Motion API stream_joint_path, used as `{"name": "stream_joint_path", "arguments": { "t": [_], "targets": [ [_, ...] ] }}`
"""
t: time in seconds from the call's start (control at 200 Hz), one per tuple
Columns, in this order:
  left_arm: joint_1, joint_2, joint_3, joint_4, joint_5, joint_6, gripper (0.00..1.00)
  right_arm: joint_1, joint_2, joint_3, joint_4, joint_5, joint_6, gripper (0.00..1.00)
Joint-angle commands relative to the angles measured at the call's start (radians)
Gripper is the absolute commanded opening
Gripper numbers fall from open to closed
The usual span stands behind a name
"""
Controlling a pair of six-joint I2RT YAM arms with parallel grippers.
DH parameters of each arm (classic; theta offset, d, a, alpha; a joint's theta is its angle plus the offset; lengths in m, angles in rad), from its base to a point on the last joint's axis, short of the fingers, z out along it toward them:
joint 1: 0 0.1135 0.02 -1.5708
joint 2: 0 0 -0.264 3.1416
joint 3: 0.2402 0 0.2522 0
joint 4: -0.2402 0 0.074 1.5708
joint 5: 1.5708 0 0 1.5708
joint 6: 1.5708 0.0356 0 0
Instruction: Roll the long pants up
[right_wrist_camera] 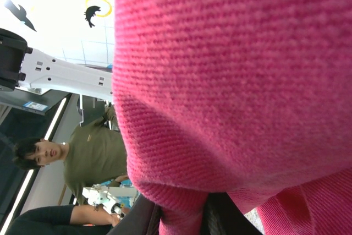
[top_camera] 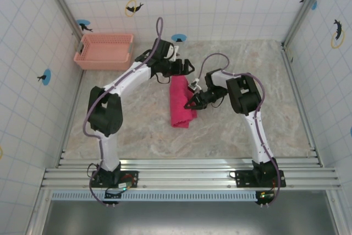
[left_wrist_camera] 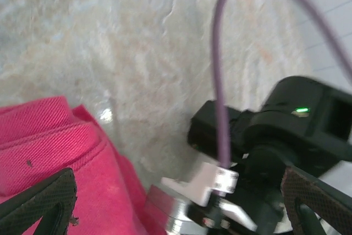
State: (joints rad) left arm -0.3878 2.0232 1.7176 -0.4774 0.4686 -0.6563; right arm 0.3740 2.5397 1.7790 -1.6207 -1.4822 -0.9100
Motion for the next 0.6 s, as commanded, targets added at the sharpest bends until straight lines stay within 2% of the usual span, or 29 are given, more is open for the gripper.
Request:
{"name": "stream_joint_path", "arguments": {
  "t": [0.0, 0.195, 0.28, 0.35, 0.43, 0.595],
  "targets": [
    [-0.006, 0.121, 0.047, -0.253, -0.062, 0.089, 0.97, 0.008, 0.133, -0.104, -0.177, -0.023, -0.031, 0.04],
    [-0.026, 0.191, 0.075, -0.282, -0.071, 0.066, 0.97, -0.012, 0.111, -0.139, -0.177, -0.023, -0.045, 0.06],
    [-0.036, 0.233, 0.107, -0.317, -0.073, 0.068, 0.98, -0.025, 0.09, -0.149, -0.179, -0.023, -0.047, 0.12],
    [-0.045, 0.272, 0.142, -0.356, -0.082, 0.084, 0.97, -0.047, 0.053, -0.167, -0.179, -0.023, -0.059, 0.22],
    [-0.052, 0.304, 0.175, -0.399, -0.09, 0.1, 0.97, -0.096, -0.006, -0.202, -0.179, -0.023, -0.07, 0.3],
    [-0.057, 0.322, 0.193, -0.449, -0.104, 0.109, 0.97, -0.257, -0.144, -0.291, -0.179, -0.021, -0.108, 0.35]
  ]
}}
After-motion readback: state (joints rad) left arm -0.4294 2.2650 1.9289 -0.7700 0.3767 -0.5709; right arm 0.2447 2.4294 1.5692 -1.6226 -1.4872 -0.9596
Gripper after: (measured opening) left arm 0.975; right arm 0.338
